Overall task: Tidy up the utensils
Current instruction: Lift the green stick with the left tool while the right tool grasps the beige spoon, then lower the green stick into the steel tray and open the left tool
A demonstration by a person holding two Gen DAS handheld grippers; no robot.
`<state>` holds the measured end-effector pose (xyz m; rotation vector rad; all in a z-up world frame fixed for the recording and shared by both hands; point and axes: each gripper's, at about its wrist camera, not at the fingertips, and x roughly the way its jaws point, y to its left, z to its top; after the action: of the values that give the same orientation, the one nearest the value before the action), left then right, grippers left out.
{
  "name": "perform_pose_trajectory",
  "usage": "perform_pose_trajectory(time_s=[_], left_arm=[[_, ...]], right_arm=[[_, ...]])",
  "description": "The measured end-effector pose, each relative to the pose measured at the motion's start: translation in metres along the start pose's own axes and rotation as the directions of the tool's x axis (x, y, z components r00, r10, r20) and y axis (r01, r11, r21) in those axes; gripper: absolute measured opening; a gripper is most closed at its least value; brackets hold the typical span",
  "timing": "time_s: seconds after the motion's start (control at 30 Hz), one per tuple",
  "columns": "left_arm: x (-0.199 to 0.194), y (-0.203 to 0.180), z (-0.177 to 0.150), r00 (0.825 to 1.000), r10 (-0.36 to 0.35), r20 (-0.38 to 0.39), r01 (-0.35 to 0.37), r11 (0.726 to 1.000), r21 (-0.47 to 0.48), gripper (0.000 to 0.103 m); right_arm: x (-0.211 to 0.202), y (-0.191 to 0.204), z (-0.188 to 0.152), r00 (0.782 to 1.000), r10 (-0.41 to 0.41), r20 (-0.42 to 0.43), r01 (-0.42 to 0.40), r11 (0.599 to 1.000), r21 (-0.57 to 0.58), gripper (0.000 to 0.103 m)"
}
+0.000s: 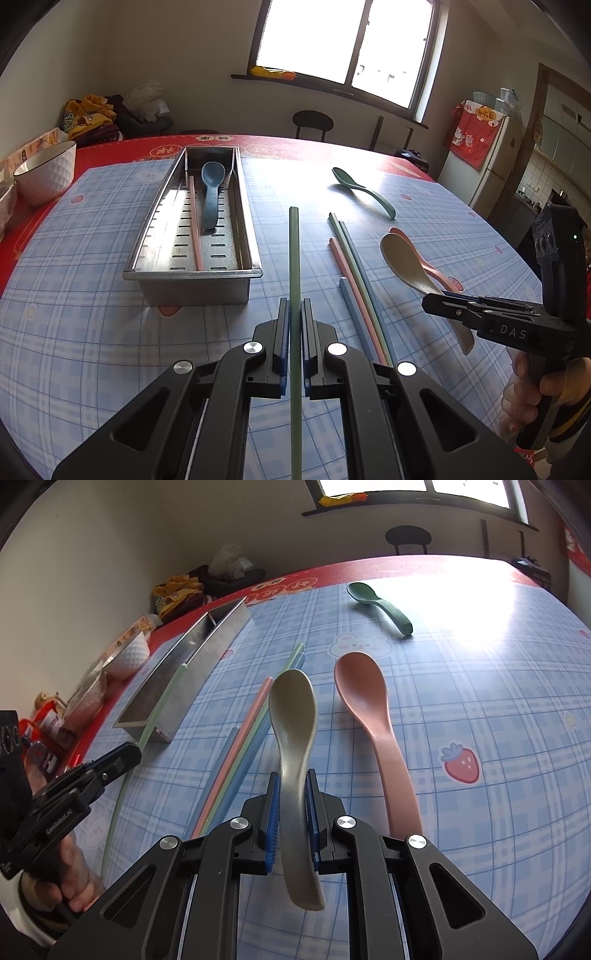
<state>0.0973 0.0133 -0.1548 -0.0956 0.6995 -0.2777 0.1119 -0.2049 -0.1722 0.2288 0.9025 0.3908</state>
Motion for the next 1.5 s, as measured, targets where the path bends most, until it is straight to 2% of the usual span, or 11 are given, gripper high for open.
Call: perform_pose_trajectory(time_s=[0.23, 0.47, 0.6, 0.87, 1.0, 1.3, 1.5], left_arm=[[-0.002, -0.001, -0.001, 1.000, 0.006, 0.004, -0.006, 1.000, 0.001, 0.006], [-0.004, -0.001, -0.001, 1.000, 0.012, 0.008, -0.012, 1.000, -0.003, 0.006], [-0.005, 0.000, -0.001, 1.000, 0.015, 0.010, -0.015, 1.000, -0.014, 0.006], [-0.009, 0.002, 0.001, 0.999, 0.023, 0.024, -0.023, 0.999, -0.025, 0.006], [-0.012, 0.010, 0.007, 1.000, -0.015, 0.010, 0.015, 0.997, -0.074, 0.006], [-0.021, 0.033, 0.034, 1.000, -0.017, 0.026, 0.021, 0.988, -0.151, 0.006], [-0.008, 0.061, 0.070, 0.999, 0.036, 0.018, -0.031, 0.976, -0.215, 0.006]], right_arm=[[-0.012, 0.002, 0.014, 0.995, 0.023, 0.092, -0.023, 1.000, -0.003, 0.013], [-0.002, 0.002, 0.021, 0.986, 0.018, 0.166, -0.019, 1.000, 0.005, 0.013], [-0.002, 0.003, 0.021, 0.985, 0.039, 0.171, -0.038, 0.999, -0.007, 0.013], [-0.004, -0.011, 0.018, 0.979, 0.103, 0.177, -0.113, 0.993, 0.045, 0.013], [-0.001, -0.012, 0.019, 0.977, 0.131, 0.170, -0.141, 0.989, 0.050, 0.013], [0.001, -0.015, 0.018, 0.975, 0.150, 0.164, -0.163, 0.984, 0.068, 0.013], [0.001, -0.018, 0.017, 0.971, 0.167, 0.170, -0.183, 0.980, 0.080, 0.014]])
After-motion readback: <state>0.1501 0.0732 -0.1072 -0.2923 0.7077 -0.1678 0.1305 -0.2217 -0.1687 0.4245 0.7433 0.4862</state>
